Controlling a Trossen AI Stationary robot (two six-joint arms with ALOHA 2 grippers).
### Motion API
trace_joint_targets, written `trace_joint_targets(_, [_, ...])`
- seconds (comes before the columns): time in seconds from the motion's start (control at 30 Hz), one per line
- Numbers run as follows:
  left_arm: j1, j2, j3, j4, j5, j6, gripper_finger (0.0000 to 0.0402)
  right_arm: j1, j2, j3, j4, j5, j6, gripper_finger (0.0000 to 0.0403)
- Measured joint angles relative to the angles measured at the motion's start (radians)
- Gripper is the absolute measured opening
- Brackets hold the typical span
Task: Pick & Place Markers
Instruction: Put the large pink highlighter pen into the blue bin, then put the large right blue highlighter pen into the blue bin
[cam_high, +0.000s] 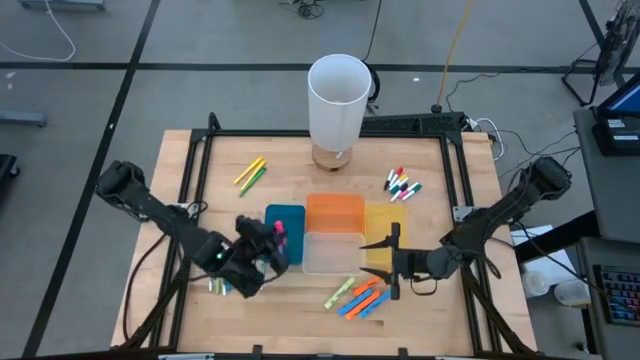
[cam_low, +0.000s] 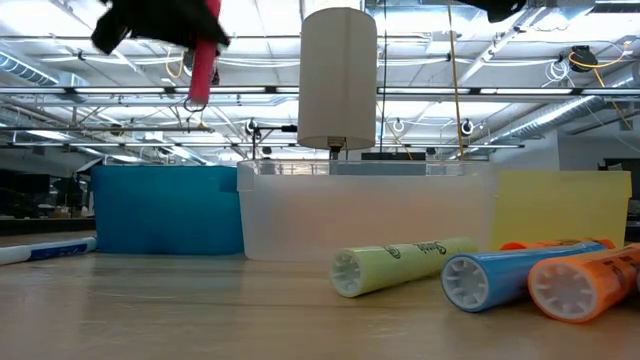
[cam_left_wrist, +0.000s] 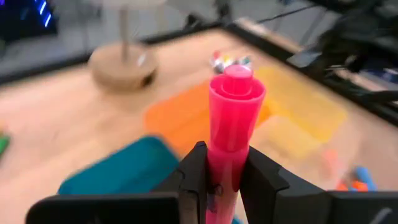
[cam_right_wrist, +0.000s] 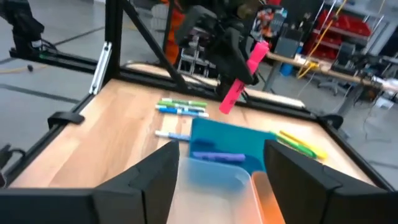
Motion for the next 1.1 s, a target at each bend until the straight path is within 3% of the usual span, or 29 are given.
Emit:
trace_joint_targets(0.17, [0.076, 0.008, -0.046, -0.033, 0.127, -0.095, 0.0067, 0.001, -0.059, 0.000, -0.114, -0.003, 0.066, 0.0217])
trace_joint_targets(0.27, [0.120, 0.009, -0.109, 0.016, 0.232, -0.118, 0.0067, 0.012, -0.081, 0.000, -0.159, -0.003, 0.102, 0.0217])
trace_joint_targets(0.47, [0.182, 0.009, -0.243, 0.151, 0.343, -0.117, 0.0069, 0.049, -0.092, 0.000, -0.167, -0.003, 0.089, 0.0217])
trace_joint_targets(0.6, [0.212, 0.009, -0.264, 0.182, 0.397, -0.104, 0.0100, 0.067, -0.092, 0.000, -0.168, -0.004, 0.077, 0.0217])
trace_joint_targets(0.8, [0.219, 0.009, -0.265, 0.196, 0.400, -0.032, 0.0160, 0.114, -0.078, 0.000, -0.174, -0.007, 0.042, 0.0217])
trace_joint_targets(0.93, [0.218, 0.009, -0.265, 0.223, 0.365, 0.000, 0.0192, 0.152, 0.002, 0.000, -0.174, -0.007, 0.032, 0.0217])
trace_joint_targets(1.0, [0.218, 0.009, -0.265, 0.282, 0.327, 0.058, 0.0206, 0.165, 0.068, 0.000, -0.174, -0.010, 0.050, 0.0217])
trace_joint_targets(1.1, [0.215, 0.009, -0.265, 0.449, 0.305, 0.240, 0.0224, 0.170, 0.169, 0.000, -0.176, -0.096, 0.099, 0.0217])
